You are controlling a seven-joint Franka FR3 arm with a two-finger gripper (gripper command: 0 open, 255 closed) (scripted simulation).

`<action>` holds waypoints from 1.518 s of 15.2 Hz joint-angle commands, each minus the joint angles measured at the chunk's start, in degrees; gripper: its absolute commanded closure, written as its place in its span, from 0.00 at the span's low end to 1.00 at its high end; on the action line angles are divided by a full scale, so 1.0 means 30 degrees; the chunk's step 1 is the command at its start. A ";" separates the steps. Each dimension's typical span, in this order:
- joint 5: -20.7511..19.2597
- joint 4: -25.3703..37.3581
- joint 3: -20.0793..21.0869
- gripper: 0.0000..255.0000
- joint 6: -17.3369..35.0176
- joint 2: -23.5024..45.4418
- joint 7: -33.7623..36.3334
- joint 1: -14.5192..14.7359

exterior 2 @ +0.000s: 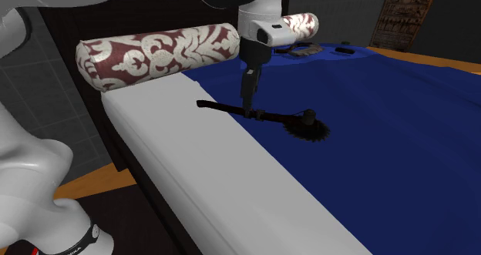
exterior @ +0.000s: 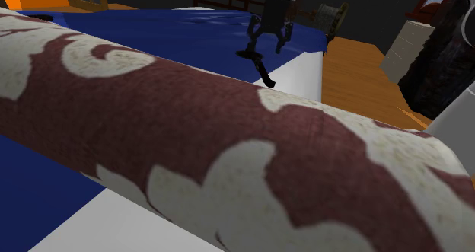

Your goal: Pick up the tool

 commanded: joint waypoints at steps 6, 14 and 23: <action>0.0239 0.1179 -0.0171 0.00 0.0563 0.1979 0.1564 -0.0158; 0.0256 0.0137 -0.0166 1.00 0.1486 0.1865 0.1476 -0.0151; 0.0246 0.0691 -0.0171 1.00 0.0984 0.1914 0.1519 -0.0157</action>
